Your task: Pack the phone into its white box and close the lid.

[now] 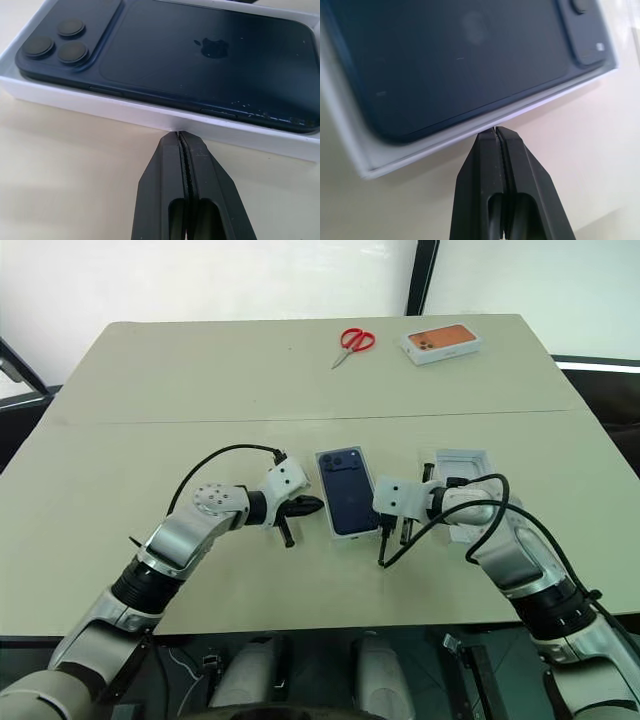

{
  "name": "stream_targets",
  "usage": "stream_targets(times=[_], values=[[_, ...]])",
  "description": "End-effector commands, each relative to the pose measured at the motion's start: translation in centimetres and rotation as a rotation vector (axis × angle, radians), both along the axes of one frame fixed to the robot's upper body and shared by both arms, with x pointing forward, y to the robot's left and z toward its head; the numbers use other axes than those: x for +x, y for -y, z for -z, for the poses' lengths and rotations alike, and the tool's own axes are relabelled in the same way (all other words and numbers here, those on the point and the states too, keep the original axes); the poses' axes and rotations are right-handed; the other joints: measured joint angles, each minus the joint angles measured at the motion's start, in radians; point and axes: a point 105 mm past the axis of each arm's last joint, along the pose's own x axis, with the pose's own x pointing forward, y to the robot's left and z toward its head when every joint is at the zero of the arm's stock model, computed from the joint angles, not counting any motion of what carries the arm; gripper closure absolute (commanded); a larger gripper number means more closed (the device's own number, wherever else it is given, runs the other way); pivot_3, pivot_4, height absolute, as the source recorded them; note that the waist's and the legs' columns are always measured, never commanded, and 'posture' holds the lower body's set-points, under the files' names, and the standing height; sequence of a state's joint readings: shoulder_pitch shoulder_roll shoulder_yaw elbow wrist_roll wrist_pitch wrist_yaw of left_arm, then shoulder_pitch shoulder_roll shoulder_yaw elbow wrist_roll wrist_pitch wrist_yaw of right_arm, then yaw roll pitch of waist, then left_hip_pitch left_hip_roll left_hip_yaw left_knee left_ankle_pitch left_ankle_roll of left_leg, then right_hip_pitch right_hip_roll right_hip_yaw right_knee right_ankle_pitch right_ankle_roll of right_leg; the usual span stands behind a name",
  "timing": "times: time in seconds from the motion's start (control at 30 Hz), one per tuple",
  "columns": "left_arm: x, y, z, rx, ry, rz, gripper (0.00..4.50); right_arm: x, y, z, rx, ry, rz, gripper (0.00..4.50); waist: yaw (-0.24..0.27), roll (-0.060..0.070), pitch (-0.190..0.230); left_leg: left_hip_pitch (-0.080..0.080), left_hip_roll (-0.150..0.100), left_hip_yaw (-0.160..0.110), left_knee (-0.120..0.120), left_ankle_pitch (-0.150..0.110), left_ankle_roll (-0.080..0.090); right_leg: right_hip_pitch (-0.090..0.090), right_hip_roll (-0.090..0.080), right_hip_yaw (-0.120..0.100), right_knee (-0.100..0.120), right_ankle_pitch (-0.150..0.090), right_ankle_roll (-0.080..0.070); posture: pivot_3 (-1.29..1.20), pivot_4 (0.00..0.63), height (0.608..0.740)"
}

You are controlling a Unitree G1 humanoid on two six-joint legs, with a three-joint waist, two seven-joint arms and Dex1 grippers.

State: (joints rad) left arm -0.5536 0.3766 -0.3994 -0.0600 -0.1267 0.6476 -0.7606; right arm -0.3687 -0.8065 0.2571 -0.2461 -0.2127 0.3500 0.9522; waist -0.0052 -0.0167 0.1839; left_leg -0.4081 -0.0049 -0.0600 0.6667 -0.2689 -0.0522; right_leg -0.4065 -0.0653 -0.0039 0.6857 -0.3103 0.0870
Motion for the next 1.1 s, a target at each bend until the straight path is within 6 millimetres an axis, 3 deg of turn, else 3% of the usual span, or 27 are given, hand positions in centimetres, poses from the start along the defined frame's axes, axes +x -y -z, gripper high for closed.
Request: stream_targets(times=[0.03, 0.3, 0.67, 0.77, 0.83, 0.9, 0.97, 1.1], values=[[-1.0, 2.4, -0.5, -0.025, 0.012, 0.097, 4.43, -1.1, -0.8, -1.5, 0.023, 0.025, -0.052, 4.5, 0.001, 0.0, 0.0, 0.0, 0.0, 0.0, 0.0, 0.0, 0.0, 0.0, 0.0, 0.0, 0.0, 0.0, 0.0, 0.0, 0.15, 0.697], [-1.2, 4.1, -0.5, -0.044, -0.001, 0.144, 4.43, -1.8, -0.3, -1.5, 0.011, 0.017, -0.031, 4.5, 0.013, 0.0, 0.0, 0.0, -0.001, 0.0, 0.0, 0.0, 0.0, 0.0, 0.0, 0.0, 0.0, 0.0, 0.0, 0.0, 0.15, 0.697], [-1.5, 3.8, -0.5, -0.046, -0.011, 0.153, 4.43, -1.3, 1.6, -2.4, 0.009, 0.012, 0.044, 4.5, 0.016, 0.0, 0.0, 0.0, -0.001, 0.0, 0.001, 0.0, 0.0, 0.0, 0.0, 0.0, 0.0, 0.0, 0.0, 0.0, 0.15, 0.697], [-0.7, 2.8, -0.6, -0.054, -0.004, 0.098, 4.5, -1.0, 3.3, -4.1, 0.072, -0.006, 0.141, 3.65, 0.016, 0.0, 0.0, 0.0, -0.001, 0.0, 0.001, 0.0, 0.0, 0.0, 0.0, 0.0, 0.0, 0.0, 0.0, 0.0, 0.15, 0.697], [-0.4, 2.3, -0.8, -0.063, -0.003, 0.075, 4.5, -1.0, 3.8, -4.9, 0.119, -0.008, 0.18, 2.58, 0.016, 0.0, 0.0, 0.0, 0.0, 0.0, 0.001, 0.0, 0.0, 0.001, 0.0, 0.0, 0.0, 0.0, 0.0, 0.0, 0.15, 0.697], [0.1, 0.7, -1.5, -0.102, 0.029, 0.039, 4.5, -0.4, 6.5, -6.0, 0.187, -0.028, 0.406, 1.41, 0.015, 0.0, 0.0, 0.0, 0.0, 0.0, 0.001, 0.0, 0.0, 0.001, 0.0, 0.0, 0.0, 0.0, 0.0, 0.0, 0.15, 0.697], [0.2, -0.3, -2.0, -0.131, 0.05, 0.026, 4.5, -0.6, 7.8, -6.1, 0.274, -0.102, 0.56, 0.51, 0.012, 0.0, 0.0, 0.0, 0.001, 0.0, 0.0, 0.0, 0.0, 0.0, 0.0, 0.0, 0.0, 0.0, 0.0, 0.0, 0.15, 0.697], [0.0, -1.1, -2.4, -0.16, 0.055, 0.026, 4.5, -0.8, 7.8, -5.6, 0.443, -0.278, 0.732, 0.51, 0.01, 0.001, 0.0, 0.0, 0.001, 0.0, 0.0, 0.0, 0.0, 0.0, 0.0, 0.0, 0.0, 0.0, 0.0, 0.0, 0.15, 0.697]])
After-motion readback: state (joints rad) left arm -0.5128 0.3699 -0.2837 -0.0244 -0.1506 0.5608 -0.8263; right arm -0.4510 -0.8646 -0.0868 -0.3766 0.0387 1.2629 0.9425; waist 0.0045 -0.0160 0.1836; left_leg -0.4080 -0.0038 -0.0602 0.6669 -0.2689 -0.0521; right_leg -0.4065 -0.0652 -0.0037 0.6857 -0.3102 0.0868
